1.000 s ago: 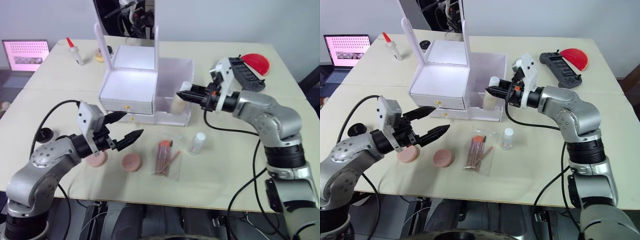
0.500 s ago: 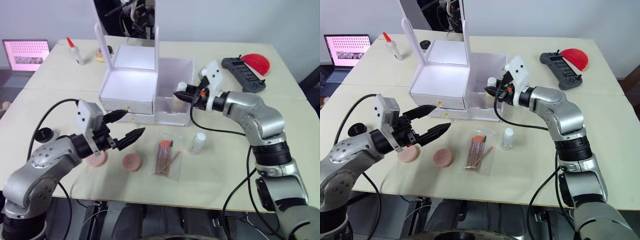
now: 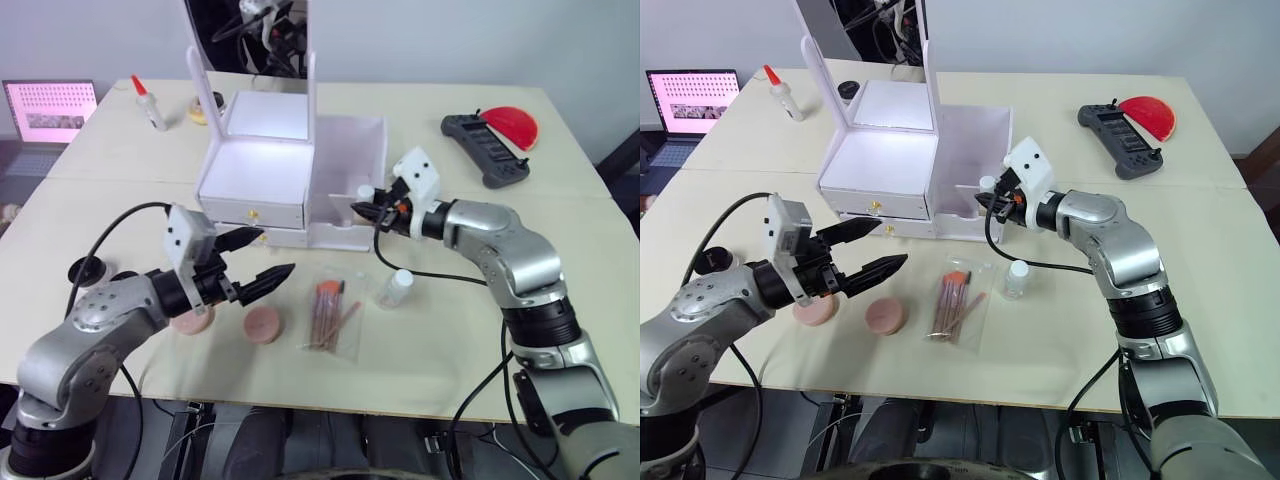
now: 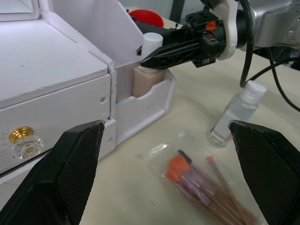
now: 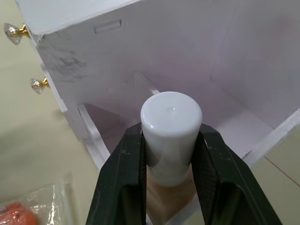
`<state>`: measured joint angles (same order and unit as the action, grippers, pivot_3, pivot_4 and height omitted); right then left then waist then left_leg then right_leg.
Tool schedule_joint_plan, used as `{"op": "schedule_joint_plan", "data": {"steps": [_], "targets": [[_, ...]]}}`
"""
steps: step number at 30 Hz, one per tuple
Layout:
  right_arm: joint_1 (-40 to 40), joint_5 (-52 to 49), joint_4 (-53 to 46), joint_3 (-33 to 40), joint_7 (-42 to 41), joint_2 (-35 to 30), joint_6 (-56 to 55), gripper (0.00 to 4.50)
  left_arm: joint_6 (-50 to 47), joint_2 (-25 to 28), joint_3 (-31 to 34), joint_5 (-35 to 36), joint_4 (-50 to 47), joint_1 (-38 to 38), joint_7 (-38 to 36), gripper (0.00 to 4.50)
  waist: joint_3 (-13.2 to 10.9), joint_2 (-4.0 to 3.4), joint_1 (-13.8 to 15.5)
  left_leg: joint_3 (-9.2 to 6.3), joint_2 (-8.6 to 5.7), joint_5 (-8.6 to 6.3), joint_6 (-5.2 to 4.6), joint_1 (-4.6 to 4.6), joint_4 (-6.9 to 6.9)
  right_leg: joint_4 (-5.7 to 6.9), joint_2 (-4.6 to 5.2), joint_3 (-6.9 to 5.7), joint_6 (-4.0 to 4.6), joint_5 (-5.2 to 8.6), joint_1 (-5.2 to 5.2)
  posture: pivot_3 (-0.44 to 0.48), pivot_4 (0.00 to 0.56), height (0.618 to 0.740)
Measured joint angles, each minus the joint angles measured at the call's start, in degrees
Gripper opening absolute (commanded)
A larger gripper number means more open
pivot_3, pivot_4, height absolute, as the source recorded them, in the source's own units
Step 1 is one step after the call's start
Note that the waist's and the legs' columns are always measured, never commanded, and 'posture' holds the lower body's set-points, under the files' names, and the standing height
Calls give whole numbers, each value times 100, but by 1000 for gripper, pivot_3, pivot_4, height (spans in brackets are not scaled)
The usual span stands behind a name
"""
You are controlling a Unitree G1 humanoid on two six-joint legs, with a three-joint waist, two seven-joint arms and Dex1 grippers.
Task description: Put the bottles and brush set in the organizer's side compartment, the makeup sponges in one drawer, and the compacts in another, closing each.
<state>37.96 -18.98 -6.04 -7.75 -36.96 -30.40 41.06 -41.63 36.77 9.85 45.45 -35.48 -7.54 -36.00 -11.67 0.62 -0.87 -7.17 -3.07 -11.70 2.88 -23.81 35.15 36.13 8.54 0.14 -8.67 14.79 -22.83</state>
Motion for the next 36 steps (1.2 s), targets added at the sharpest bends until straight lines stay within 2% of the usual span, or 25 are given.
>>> {"op": "schedule_joint_plan", "data": {"steps": [2,4,5,7,8,15,17,21,25,29,36], "targets": [[-3,3,-43,2,3,1,33,1844,28,10,-10,-12,40,-13,-22,4500,0,0,-3,0,0,0,0,0,0,0,0,0,0,0,0,0,150,740],[-12,-4,-78,27,11,1,84,2608,67,14,-14,-53,82,-14,-40,4500,0,0,2,0,0,0,0,0,0,0,0,0,0,0,0,0,150,740],[-16,-33,-109,74,14,8,120,3226,76,15,-21,-73,88,-22,-59,4500,0,0,4,0,0,0,0,0,0,0,0,0,0,0,0,0,150,740],[-12,-92,-170,222,18,10,180,4167,96,16,-59,-114,125,-73,-92,4500,0,0,8,0,0,0,0,0,0,0,0,0,0,0,1,0,150,740],[1,-140,-183,291,19,11,203,4483,104,16,-84,-123,154,-100,-112,4500,0,0,9,0,0,0,0,0,1,0,0,0,0,0,2,0,150,740],[274,-773,-263,1105,-161,-54,423,4483,301,14,-163,-248,390,-253,-235,4500,0,0,5,0,0,0,0,0,0,-1,0,0,0,0,1,0,150,740],[285,-943,-149,1335,-491,-355,247,4483,400,51,-145,-273,456,-264,-301,4500,0,0,13,0,0,0,0,-2,-1,-4,1,-1,-1,0,2,0,150,740],[180,-1112,381,1961,-1173,-1007,-294,4483,603,183,360,-316,567,-26,-354,4500,0,0,16,2,-1,0,0,-3,-2,-13,2,-2,-1,1,6,0,150,740],[-380,-1075,1386,2439,-1902,-1492,-1097,4483,858,340,1355,-358,858,738,-492,4500,0,0,-29,10,4,-1,-1,0,-9,-11,2,-2,-1,1,1,0,150,740],[-715,-704,2939,2619,-2367,-1827,-2241,4483,1258,526,2555,-634,1372,1716,-765,4500,-1,-3,-35,23,7,-1,-1,2,-5,-10,4,1,24,11,-2,0,150,740],[-456,-157,5638,2836,-2207,-2044,-4188,4483,1889,580,4209,-906,2521,2604,-1019,4500,-1,-2,-35,36,8,-3,2,9,0,-20,10,9,36,8,7,0,150,740]]}}
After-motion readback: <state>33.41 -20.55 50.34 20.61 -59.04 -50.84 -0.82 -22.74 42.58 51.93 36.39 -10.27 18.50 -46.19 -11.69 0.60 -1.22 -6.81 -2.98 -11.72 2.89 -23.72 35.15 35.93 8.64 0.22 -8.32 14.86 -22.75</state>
